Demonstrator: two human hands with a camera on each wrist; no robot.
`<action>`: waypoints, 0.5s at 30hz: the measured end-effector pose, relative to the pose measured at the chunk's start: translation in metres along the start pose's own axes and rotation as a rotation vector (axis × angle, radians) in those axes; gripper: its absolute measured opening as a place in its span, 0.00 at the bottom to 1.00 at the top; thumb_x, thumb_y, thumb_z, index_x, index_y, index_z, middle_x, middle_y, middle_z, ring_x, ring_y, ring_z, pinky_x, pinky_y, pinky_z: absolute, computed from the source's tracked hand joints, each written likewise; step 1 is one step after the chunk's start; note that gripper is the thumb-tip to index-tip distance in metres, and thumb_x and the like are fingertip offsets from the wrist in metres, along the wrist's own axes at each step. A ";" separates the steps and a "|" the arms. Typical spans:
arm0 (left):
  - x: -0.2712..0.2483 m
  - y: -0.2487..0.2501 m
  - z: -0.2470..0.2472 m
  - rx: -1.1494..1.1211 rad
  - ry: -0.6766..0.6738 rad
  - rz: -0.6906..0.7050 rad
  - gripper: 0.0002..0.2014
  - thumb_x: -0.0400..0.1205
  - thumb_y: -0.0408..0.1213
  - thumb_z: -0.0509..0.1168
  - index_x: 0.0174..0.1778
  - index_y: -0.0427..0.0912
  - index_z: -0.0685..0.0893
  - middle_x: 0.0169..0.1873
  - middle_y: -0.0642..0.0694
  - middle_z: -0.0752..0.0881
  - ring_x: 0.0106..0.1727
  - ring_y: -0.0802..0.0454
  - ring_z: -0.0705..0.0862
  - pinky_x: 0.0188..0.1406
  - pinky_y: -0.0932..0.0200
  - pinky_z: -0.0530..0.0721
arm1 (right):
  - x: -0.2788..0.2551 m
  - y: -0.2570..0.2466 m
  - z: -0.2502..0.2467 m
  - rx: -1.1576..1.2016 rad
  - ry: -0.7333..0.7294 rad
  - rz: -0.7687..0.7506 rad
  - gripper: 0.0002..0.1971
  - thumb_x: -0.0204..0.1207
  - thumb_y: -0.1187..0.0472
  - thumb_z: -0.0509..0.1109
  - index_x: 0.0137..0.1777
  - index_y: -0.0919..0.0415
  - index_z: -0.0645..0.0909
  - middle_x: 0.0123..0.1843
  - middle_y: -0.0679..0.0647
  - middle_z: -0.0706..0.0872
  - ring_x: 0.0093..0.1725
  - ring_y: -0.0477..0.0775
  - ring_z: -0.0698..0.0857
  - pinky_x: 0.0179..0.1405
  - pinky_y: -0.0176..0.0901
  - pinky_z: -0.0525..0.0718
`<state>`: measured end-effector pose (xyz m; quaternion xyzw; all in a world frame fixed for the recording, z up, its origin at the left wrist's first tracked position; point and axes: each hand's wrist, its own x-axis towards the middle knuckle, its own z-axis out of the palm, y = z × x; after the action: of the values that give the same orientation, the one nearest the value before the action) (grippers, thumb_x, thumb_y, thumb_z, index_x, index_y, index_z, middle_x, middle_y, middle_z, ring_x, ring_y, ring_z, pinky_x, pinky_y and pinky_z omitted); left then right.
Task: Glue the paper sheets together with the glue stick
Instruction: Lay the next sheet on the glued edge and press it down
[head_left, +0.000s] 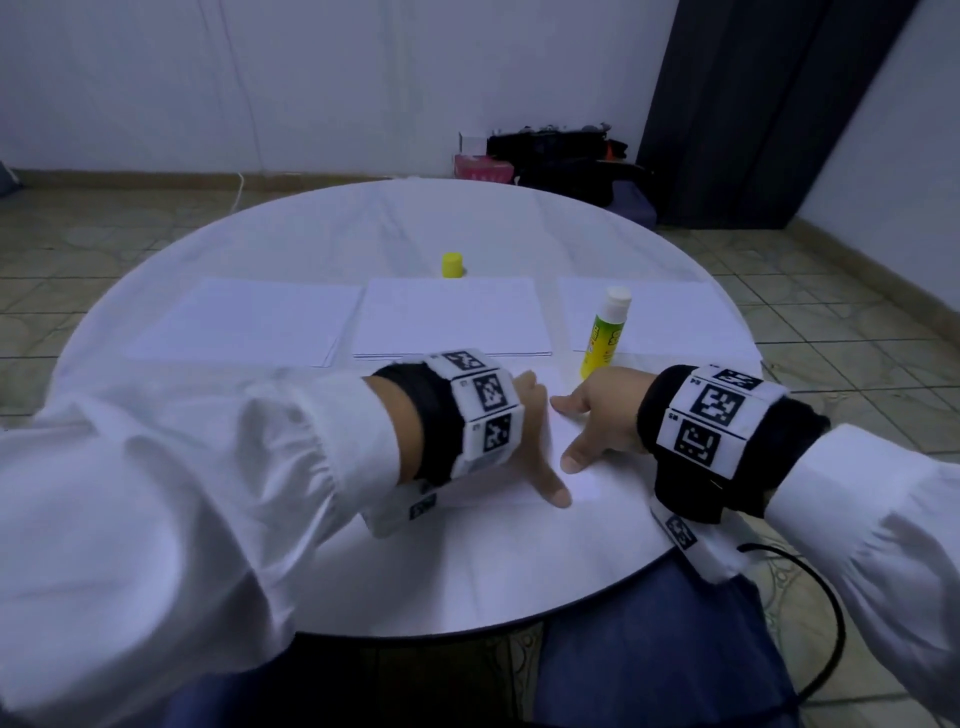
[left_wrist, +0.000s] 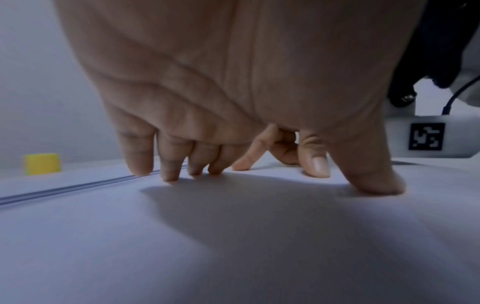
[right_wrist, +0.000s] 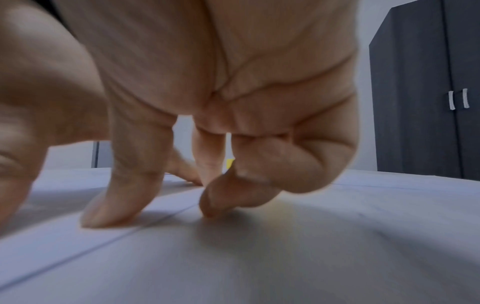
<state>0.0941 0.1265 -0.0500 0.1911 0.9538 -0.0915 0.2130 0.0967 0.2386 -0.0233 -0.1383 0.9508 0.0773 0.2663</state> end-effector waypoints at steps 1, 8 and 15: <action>-0.002 -0.010 0.002 -0.010 -0.001 -0.007 0.58 0.64 0.71 0.71 0.81 0.39 0.56 0.79 0.43 0.61 0.79 0.43 0.64 0.73 0.45 0.66 | 0.001 0.001 0.000 -0.030 -0.011 -0.006 0.41 0.75 0.42 0.70 0.82 0.58 0.59 0.73 0.58 0.76 0.70 0.57 0.75 0.69 0.48 0.75; -0.039 -0.096 0.023 -0.024 -0.111 -0.092 0.66 0.64 0.68 0.74 0.84 0.40 0.41 0.85 0.47 0.41 0.85 0.51 0.47 0.82 0.47 0.54 | 0.005 0.007 0.002 -0.055 -0.083 -0.019 0.52 0.70 0.45 0.76 0.85 0.53 0.46 0.79 0.54 0.67 0.77 0.57 0.68 0.75 0.48 0.69; -0.063 -0.142 0.037 -0.067 -0.219 -0.130 0.88 0.28 0.86 0.55 0.83 0.43 0.34 0.84 0.52 0.37 0.84 0.54 0.45 0.83 0.50 0.52 | -0.005 -0.004 -0.005 -0.052 -0.082 0.000 0.44 0.68 0.51 0.79 0.80 0.62 0.61 0.71 0.53 0.75 0.70 0.56 0.75 0.64 0.44 0.77</action>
<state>0.1028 -0.0328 -0.0425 0.1106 0.9378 -0.0933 0.3155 0.0995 0.2346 -0.0169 -0.1419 0.9367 0.1078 0.3015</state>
